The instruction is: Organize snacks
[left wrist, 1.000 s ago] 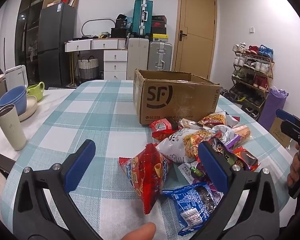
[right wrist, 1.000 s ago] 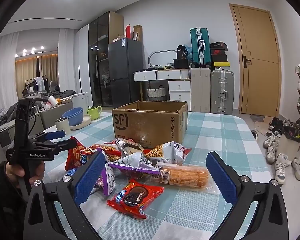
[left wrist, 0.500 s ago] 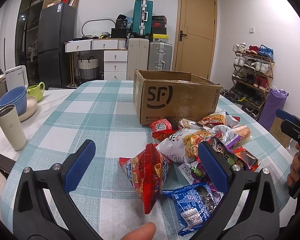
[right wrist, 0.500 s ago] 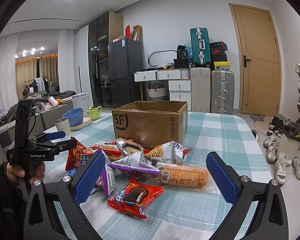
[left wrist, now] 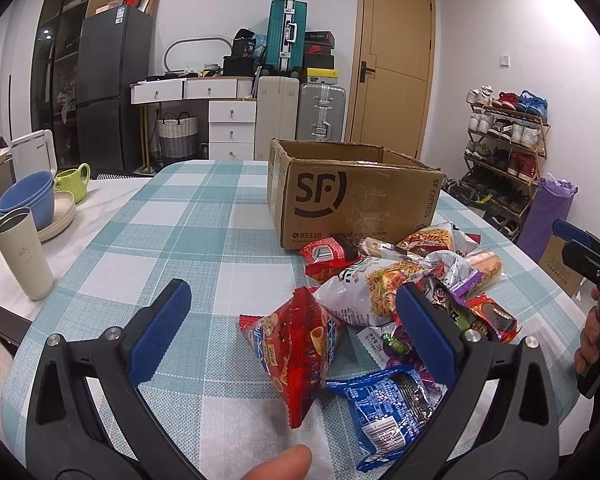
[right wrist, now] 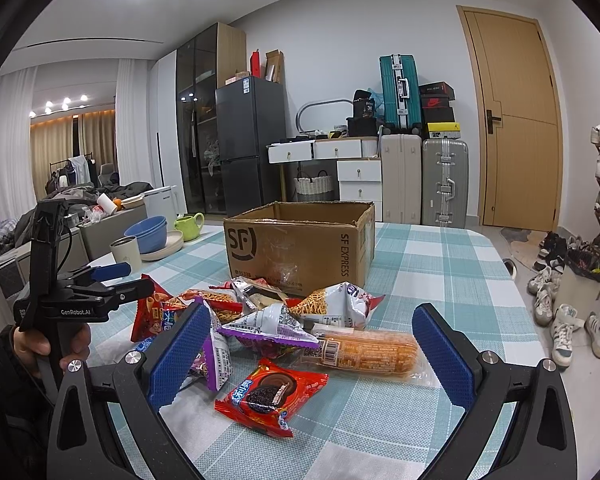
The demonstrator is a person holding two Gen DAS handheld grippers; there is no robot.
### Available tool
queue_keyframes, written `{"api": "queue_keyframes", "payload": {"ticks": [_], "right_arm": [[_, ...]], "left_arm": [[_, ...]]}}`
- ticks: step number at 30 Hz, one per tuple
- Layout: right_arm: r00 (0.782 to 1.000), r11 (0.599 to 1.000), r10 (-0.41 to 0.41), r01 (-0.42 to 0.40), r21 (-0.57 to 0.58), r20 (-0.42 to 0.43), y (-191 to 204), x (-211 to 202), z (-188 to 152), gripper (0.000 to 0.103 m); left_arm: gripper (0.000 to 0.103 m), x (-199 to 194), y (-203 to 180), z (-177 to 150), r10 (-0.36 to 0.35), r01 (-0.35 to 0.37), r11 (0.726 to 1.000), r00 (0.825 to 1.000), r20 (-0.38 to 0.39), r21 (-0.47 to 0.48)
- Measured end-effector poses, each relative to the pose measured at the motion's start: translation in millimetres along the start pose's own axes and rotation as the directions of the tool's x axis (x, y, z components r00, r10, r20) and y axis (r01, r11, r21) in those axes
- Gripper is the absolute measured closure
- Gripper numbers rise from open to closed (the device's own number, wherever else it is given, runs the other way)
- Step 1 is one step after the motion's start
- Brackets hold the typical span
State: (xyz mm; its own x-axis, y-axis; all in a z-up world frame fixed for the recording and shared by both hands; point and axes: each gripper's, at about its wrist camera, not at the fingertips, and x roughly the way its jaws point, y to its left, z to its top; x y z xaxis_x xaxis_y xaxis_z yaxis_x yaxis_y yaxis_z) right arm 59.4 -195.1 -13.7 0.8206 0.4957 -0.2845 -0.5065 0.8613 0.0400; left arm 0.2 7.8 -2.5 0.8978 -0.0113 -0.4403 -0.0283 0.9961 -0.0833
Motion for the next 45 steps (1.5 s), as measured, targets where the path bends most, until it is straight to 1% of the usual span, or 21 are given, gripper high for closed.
{"api": "queue_keyframes", "payload": {"ticks": [30, 40, 45], "right_arm": [[1.000, 1.000, -0.002, 0.002, -0.005, 0.001, -1.2, 0.0, 0.1, 0.000], [1.000, 1.000, -0.025, 0.025, -0.006, -0.003, -1.8, -0.6, -0.4, 0.000], [0.999, 0.999, -0.034, 0.034, 0.003, -0.019, -3.3, 1.3, -0.7, 0.000]], "left_arm": [[0.001, 1.9, -2.3, -0.5, -0.001, 0.001, 1.000, 1.000, 0.000, -0.002], [0.001, 2.0, -2.2, -0.6, 0.001, -0.001, 1.000, 1.000, 0.000, -0.004], [0.001, 1.7, 0.9, 0.0, -0.003, 0.003, 1.000, 1.000, -0.005, -0.021]]}}
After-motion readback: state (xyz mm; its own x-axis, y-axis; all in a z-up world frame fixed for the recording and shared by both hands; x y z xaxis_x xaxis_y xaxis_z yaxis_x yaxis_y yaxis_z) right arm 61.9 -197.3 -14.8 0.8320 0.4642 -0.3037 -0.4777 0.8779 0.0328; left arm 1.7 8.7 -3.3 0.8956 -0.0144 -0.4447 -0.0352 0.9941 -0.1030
